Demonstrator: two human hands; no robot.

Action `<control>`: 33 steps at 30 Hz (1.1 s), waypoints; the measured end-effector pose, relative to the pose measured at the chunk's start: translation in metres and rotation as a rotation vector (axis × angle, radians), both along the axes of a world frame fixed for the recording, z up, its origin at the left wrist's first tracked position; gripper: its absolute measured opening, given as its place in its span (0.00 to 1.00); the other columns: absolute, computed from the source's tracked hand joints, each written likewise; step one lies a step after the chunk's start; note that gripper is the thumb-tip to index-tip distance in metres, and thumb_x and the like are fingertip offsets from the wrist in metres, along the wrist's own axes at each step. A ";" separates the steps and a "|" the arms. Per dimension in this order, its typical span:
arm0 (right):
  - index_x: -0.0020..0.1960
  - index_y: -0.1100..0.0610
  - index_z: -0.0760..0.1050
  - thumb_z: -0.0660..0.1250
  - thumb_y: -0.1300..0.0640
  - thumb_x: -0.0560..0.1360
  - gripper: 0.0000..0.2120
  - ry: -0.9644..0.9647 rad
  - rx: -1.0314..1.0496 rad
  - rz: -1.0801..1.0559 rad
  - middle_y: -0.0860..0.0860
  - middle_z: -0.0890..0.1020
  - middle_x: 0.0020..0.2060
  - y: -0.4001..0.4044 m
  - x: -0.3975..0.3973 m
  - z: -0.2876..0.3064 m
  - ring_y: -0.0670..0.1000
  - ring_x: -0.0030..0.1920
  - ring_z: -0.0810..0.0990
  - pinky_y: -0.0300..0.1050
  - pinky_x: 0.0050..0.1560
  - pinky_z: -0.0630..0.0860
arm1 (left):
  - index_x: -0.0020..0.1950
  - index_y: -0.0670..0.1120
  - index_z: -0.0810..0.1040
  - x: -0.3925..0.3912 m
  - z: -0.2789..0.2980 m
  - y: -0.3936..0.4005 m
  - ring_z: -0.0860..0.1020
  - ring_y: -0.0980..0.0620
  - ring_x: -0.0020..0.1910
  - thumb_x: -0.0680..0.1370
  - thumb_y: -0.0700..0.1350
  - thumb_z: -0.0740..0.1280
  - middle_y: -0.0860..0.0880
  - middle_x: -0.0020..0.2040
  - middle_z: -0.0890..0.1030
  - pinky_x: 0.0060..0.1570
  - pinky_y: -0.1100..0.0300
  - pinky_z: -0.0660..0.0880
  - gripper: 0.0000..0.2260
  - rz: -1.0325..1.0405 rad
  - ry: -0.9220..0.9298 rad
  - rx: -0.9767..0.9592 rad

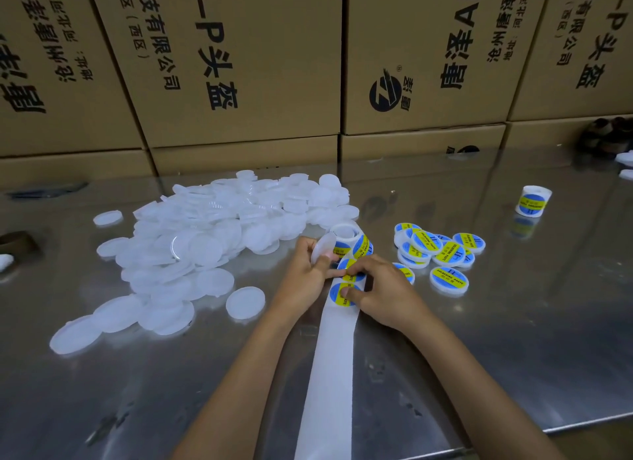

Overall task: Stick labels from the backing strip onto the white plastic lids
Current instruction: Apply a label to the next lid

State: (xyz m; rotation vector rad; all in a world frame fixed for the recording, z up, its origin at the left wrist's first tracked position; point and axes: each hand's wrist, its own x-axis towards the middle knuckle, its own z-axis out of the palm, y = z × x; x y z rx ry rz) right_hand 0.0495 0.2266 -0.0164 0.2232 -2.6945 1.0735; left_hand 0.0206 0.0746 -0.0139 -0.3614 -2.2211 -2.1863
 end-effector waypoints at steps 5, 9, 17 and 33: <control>0.54 0.58 0.80 0.76 0.57 0.72 0.13 -0.001 -0.006 0.008 0.48 0.76 0.49 -0.001 -0.009 0.001 0.47 0.48 0.73 0.35 0.45 0.65 | 0.50 0.49 0.66 -0.005 -0.003 -0.001 0.86 0.53 0.45 0.85 0.43 0.58 0.48 0.52 0.83 0.42 0.63 0.80 0.05 0.044 0.024 -0.043; 0.50 0.58 0.81 0.75 0.58 0.72 0.08 0.053 -0.045 -0.037 0.46 0.77 0.46 -0.003 -0.009 -0.005 0.46 0.45 0.73 0.35 0.43 0.65 | 0.51 0.51 0.67 -0.005 -0.002 -0.003 0.86 0.54 0.44 0.85 0.43 0.58 0.50 0.50 0.83 0.46 0.63 0.78 0.04 0.070 0.018 -0.067; 0.45 0.53 0.80 0.75 0.62 0.70 0.07 0.128 -0.159 -0.046 0.42 0.80 0.42 -0.008 -0.002 -0.006 0.44 0.43 0.77 0.40 0.46 0.74 | 0.50 0.52 0.67 -0.003 0.001 -0.004 0.85 0.60 0.39 0.85 0.43 0.59 0.54 0.45 0.84 0.36 0.74 0.73 0.05 0.105 0.004 -0.087; 0.47 0.54 0.67 0.62 0.64 0.80 0.08 0.126 -0.691 -0.032 0.61 0.78 0.35 -0.010 0.004 0.006 0.50 0.35 0.72 0.42 0.38 0.69 | 0.62 0.48 0.68 -0.007 0.010 -0.006 0.86 0.47 0.39 0.84 0.37 0.53 0.44 0.44 0.84 0.51 0.55 0.80 0.11 0.082 -0.180 0.124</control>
